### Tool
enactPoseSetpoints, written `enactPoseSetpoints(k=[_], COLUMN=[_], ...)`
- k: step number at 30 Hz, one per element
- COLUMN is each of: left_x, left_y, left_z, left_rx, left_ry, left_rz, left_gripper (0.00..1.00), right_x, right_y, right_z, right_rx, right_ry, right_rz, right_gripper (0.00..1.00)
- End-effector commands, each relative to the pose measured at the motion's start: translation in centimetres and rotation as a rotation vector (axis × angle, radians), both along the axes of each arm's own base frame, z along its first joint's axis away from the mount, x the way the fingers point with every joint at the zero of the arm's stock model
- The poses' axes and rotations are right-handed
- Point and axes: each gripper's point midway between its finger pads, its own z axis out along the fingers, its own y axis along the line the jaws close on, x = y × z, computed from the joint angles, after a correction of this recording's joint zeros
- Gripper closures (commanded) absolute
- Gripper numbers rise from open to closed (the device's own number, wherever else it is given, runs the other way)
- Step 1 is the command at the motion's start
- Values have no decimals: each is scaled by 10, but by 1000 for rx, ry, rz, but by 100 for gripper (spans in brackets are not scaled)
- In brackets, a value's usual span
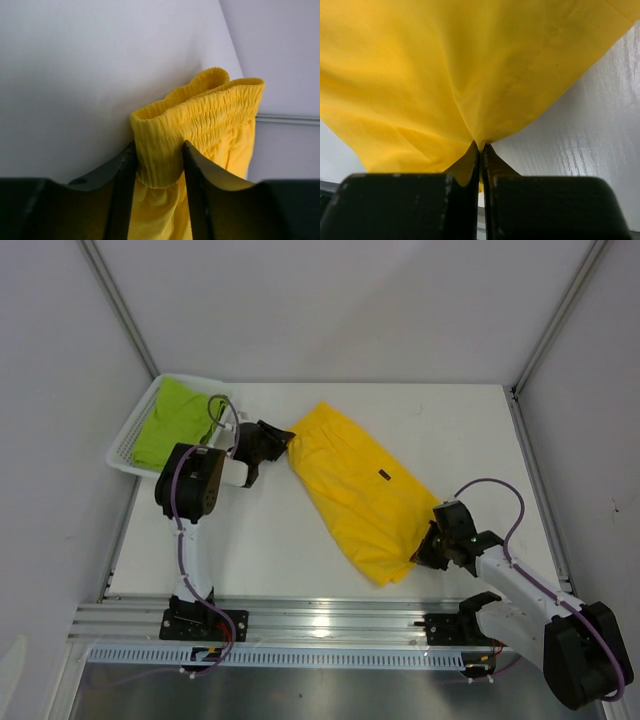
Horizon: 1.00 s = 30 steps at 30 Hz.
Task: Fold and stack the shorts
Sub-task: Fold the shorts
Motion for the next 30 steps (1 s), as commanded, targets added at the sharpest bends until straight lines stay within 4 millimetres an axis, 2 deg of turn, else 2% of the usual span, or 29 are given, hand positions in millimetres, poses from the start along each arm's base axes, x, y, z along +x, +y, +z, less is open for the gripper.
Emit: enactPoseSetpoints(k=[1,3,4,7,9,15,19,21,23,24,29,30], left_x=[9,16,20,26,29,38,31,21,13,6,-24,-37], left_y=[-1,-4,-4,1,12,62,81,87,93,96,120,125], left_z=[7,12,18,28,36,87,121,137,141,150,148,143], left_rx=[-48,-45,-40,-41,-40,49,167,211,262,275,381,401], left_ry=[-40,-46,-63,-82,-101,-208,-296,-331,-339,-354,-313,-289], left_rz=[27,9,5,4,17,71,82,92,111,119,207,218], left_gripper=[58,69,80,100,100,100,100,100,100,100,100,99], right_x=[-3,-3,-5,-5,-6,-15,-26,-32,-31,-33,-20,-13], right_y=[4,5,6,6,5,10,22,21,26,25,25,26], right_z=[2,2,2,2,3,3,4,1,3,0,0,4], right_rx=[9,9,9,-2,-17,-23,-26,-71,-58,-66,-100,-117], right_ry=[-4,-5,-3,1,5,31,57,79,81,103,92,88], right_rz=[9,12,21,31,47,125,202,235,265,269,263,259], right_gripper=[100,100,100,100,100,100,100,100,100,100,100,100])
